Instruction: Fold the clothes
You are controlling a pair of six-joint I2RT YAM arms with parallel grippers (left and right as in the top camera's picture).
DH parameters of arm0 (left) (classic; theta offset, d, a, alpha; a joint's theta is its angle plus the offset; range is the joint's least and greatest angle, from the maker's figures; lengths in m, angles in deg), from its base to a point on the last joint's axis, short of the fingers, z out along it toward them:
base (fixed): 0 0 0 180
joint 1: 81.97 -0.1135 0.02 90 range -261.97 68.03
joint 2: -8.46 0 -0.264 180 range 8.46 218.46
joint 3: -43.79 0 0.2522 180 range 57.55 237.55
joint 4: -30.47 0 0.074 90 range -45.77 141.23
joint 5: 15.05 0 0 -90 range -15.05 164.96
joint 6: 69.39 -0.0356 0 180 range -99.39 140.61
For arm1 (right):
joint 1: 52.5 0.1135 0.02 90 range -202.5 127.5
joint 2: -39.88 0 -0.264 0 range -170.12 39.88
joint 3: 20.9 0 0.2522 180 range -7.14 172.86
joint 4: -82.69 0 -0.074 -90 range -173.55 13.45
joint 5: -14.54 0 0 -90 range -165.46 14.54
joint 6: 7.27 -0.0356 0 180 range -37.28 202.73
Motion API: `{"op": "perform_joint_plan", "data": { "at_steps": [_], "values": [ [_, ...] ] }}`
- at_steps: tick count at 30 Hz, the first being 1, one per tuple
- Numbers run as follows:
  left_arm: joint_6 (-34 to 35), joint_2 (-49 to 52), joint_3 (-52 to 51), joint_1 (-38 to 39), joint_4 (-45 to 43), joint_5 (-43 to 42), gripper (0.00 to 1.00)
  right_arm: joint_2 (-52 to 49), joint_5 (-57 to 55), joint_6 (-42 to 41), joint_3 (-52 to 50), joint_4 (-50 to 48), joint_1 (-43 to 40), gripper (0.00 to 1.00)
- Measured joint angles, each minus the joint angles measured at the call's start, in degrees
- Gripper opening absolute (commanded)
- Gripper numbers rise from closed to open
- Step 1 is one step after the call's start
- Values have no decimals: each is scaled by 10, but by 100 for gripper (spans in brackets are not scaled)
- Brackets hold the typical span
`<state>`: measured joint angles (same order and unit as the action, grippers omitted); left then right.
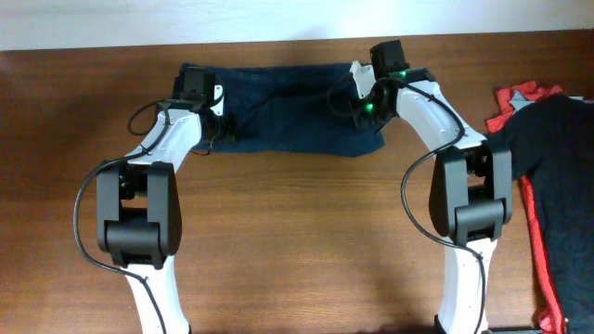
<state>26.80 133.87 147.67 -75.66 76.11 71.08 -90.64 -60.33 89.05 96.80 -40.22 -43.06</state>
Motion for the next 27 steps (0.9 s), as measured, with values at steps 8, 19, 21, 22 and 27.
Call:
{"op": "perform_joint_plan", "data": {
  "at_steps": [8, 19, 21, 22, 27],
  "values": [
    [-4, 0, 4, 4, 5, -10, 82, -15, -9, 3, -28, 13, 0, 4],
    [-13, 9, 30, 22, 120, 18, 56, -7, -20, -6, -29, 155, 2, 4],
    [-6, 9, 35, 28, 163, 20, 56, -7, -24, -8, -29, 183, 2, 4],
    [3, 8, 36, 32, 189, 21, 57, -7, -26, -9, -30, 206, 2, 4],
    [42, 7, 37, 49, 307, 15, 74, -7, -33, -13, -37, 271, 2, 4]
  ]
}}
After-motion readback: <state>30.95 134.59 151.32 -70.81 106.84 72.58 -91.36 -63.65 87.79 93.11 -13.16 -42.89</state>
